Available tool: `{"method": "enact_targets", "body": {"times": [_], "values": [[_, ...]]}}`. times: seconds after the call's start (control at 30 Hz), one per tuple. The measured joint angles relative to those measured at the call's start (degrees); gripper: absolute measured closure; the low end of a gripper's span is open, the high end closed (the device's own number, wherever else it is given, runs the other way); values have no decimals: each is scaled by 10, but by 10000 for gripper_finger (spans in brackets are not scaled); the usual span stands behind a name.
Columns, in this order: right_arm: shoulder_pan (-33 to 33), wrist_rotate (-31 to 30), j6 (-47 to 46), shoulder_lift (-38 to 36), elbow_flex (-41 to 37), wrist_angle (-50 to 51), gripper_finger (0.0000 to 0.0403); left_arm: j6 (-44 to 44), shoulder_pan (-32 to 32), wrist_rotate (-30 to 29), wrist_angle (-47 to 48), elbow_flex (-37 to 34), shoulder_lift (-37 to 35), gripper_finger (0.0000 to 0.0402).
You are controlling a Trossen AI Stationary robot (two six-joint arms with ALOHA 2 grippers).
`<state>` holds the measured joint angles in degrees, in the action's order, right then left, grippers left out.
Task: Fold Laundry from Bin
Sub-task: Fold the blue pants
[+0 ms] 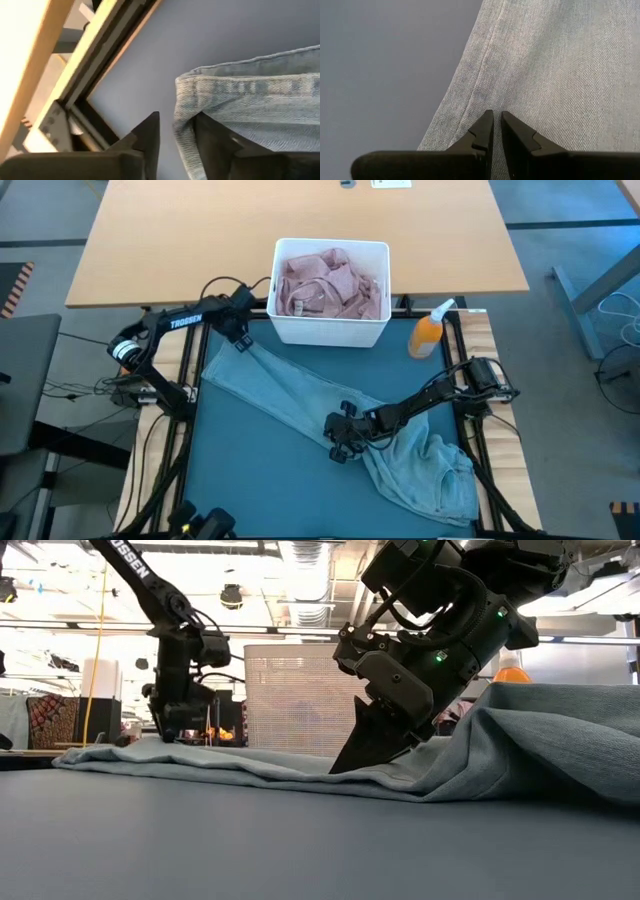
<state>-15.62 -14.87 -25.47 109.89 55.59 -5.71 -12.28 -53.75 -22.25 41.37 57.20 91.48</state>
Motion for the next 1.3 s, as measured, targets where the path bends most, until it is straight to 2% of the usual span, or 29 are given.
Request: {"method": "enact_targets", "body": {"times": [0.23,0.33,0.43,0.6,0.87,1.1,1.2,1.3], "values": [[0,0,0,0,0,0,338,-20,8,-2,194,86,0,259],[0,-1,0,0,0,0,338,-27,11,-21,235,94,0,258],[0,-1,0,0,0,-1,338,-15,11,-39,208,90,0,258],[0,-1,0,0,0,0,338,9,11,-20,118,83,1,258],[-1,-4,0,0,0,1,338,-15,11,-36,134,82,4,257],[4,1,0,0,0,1,338,-4,10,43,119,82,4,257],[2,1,0,0,0,1,338,8,1,100,109,83,4,257],[2,1,0,0,0,1,338,8,-5,96,119,88,3,257]]}}
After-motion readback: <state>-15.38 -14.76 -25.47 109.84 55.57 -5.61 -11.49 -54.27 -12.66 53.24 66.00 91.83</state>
